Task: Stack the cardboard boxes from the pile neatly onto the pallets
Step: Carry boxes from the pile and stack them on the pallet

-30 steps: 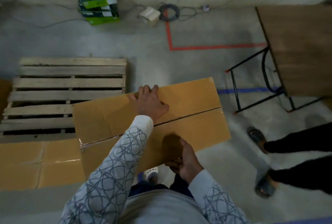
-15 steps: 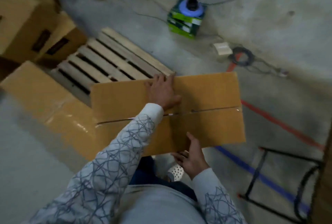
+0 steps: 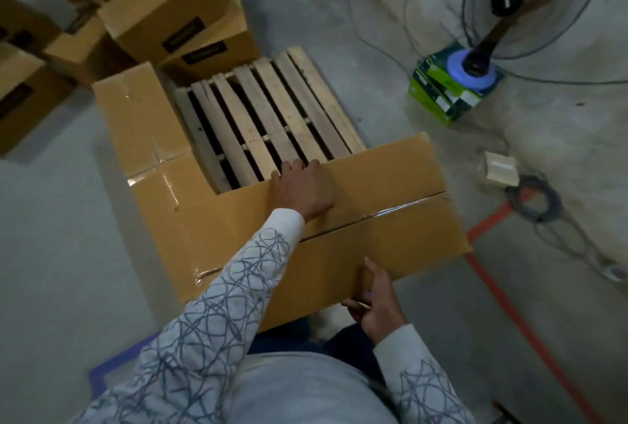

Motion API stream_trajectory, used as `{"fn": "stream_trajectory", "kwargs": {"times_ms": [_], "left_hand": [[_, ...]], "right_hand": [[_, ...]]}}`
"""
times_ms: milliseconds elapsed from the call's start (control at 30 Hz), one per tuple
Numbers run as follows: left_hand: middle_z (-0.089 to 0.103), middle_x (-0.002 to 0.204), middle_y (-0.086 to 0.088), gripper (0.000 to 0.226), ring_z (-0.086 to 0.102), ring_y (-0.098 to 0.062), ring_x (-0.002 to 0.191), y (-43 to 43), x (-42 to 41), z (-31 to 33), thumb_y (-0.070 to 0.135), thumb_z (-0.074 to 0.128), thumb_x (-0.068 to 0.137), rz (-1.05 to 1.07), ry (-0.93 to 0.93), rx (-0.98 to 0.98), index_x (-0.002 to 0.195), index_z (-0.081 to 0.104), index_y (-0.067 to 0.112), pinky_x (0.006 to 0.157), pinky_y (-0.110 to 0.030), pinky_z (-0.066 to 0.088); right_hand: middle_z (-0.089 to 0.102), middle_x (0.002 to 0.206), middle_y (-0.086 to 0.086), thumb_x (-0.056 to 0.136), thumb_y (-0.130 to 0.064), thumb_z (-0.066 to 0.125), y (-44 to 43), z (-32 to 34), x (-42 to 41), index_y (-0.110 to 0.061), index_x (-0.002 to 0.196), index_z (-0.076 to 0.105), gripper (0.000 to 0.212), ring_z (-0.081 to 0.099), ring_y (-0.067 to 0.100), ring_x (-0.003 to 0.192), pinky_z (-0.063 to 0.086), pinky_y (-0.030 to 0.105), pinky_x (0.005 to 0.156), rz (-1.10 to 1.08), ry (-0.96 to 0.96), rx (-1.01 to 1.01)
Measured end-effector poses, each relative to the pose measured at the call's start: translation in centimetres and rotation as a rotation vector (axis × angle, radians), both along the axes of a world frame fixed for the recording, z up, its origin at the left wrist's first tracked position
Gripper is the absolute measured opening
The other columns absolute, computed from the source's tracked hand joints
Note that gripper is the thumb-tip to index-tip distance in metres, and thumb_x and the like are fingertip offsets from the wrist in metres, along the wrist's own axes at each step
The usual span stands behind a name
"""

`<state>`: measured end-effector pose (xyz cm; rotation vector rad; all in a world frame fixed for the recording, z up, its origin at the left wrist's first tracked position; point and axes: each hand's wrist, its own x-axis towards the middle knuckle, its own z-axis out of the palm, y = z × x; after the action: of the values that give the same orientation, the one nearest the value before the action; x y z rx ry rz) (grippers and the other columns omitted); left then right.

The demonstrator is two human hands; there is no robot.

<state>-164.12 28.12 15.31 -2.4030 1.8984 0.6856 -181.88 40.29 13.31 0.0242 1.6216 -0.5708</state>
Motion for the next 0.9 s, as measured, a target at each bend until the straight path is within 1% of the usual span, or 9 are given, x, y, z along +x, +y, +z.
{"fn": "stream_trajectory", "kwargs": {"times_ms": [200, 367, 467, 500, 567, 600, 700, 767, 900], "left_hand": [[0.046, 0.147, -0.009, 0.085, 0.037, -0.038, 0.137, -2.0, 3.0, -0.3, 0.053, 0.072, 0.081, 0.232, 0.083, -0.005, 0.154, 0.038, 0.027, 0.112, -0.054, 0.036], [0.047, 0.147, -0.009, 0.086, 0.037, -0.037, 0.138, -4.0, 5.1, -0.2, 0.050, 0.072, 0.081, 0.447, 0.109, -0.005, 0.155, 0.037, 0.027, 0.113, -0.054, 0.034], [0.048, 0.148, -0.010, 0.086, 0.036, -0.038, 0.138, -5.2, 6.6, 0.5, 0.050, 0.073, 0.079, 0.598, 0.138, -0.023, 0.155, 0.038, 0.027, 0.113, -0.055, 0.034], [0.048, 0.148, -0.010, 0.086, 0.036, -0.038, 0.138, -5.6, 7.2, 0.9, 0.050, 0.073, 0.080, 0.655, 0.148, -0.036, 0.155, 0.038, 0.027, 0.113, -0.055, 0.034], [0.048, 0.146, -0.011, 0.082, 0.037, -0.039, 0.136, -6.3, 8.3, 1.5, 0.049, 0.072, 0.081, 0.764, 0.165, -0.049, 0.153, 0.040, 0.025, 0.111, -0.055, 0.035], [0.049, 0.145, -0.012, 0.081, 0.037, -0.039, 0.136, -6.6, 8.8, 1.9, 0.049, 0.071, 0.082, 0.813, 0.172, -0.054, 0.152, 0.041, 0.024, 0.109, -0.054, 0.034], [0.049, 0.143, -0.013, 0.077, 0.038, -0.041, 0.135, -7.0, 10.1, 2.5, 0.046, 0.072, 0.083, 0.958, 0.209, -0.061, 0.151, 0.042, 0.024, 0.108, -0.055, 0.035], [0.049, 0.144, -0.013, 0.078, 0.039, -0.041, 0.135, -6.5, 10.6, 2.6, 0.045, 0.072, 0.084, 1.024, 0.231, -0.059, 0.152, 0.040, 0.025, 0.106, -0.054, 0.037], [0.047, 0.147, -0.012, 0.082, 0.038, -0.041, 0.135, -4.8, 10.3, 1.6, 0.047, 0.074, 0.083, 1.125, 0.289, -0.077, 0.154, 0.038, 0.026, 0.106, -0.053, 0.040]], "right_hand": [[0.065, 0.126, 0.013, 0.093, -0.048, 0.069, -6.0, -1.0, 0.5, -0.017, 0.136, 0.055, 0.055, 0.066, 0.032, 0.105, 0.058, 0.037, 0.075, 0.161, 0.076, -0.022], [0.061, 0.135, 0.012, 0.094, -0.045, 0.069, -12.3, -1.3, 1.8, -0.017, 0.143, 0.052, 0.059, 0.062, 0.034, 0.115, 0.056, 0.038, 0.080, 0.345, 0.101, -0.068], [0.057, 0.140, 0.011, 0.094, -0.044, 0.069, -16.8, -0.8, 2.8, -0.016, 0.148, 0.049, 0.064, 0.061, 0.035, 0.119, 0.055, 0.046, 0.098, 0.481, 0.096, -0.076], [0.058, 0.139, 0.009, 0.095, -0.042, 0.068, -18.4, -0.5, 3.1, -0.019, 0.146, 0.050, 0.058, 0.060, 0.034, 0.120, 0.053, 0.047, 0.100, 0.528, 0.068, -0.111], [0.063, 0.127, 0.004, 0.096, -0.039, 0.066, -21.4, 0.1, 4.1, -0.024, 0.127, 0.059, 0.035, 0.060, 0.030, 0.115, 0.051, 0.044, 0.096, 0.613, 0.035, -0.188], [0.066, 0.122, 0.002, 0.092, -0.042, 0.067, -22.8, 0.4, 4.7, -0.024, 0.121, 0.061, 0.035, 0.062, 0.028, 0.111, 0.051, 0.044, 0.095, 0.655, 0.047, -0.232], [0.069, 0.118, 0.000, 0.070, -0.060, 0.067, -25.8, 0.3, 6.6, -0.023, 0.125, 0.063, 0.067, 0.064, 0.025, 0.105, 0.054, 0.048, 0.094, 0.793, 0.164, -0.338], [0.065, 0.125, 0.002, 0.079, -0.055, 0.070, -27.1, -0.3, 8.0, -0.021, 0.129, 0.058, 0.062, 0.061, 0.026, 0.108, 0.052, 0.048, 0.095, 0.816, 0.222, -0.406], [0.040, 0.153, 0.017, 0.086, -0.054, 0.071, -28.2, -0.8, 10.4, -0.013, 0.151, 0.039, 0.084, 0.041, 0.042, 0.138, 0.040, 0.056, 0.111, 0.953, 0.439, -0.368]]}}
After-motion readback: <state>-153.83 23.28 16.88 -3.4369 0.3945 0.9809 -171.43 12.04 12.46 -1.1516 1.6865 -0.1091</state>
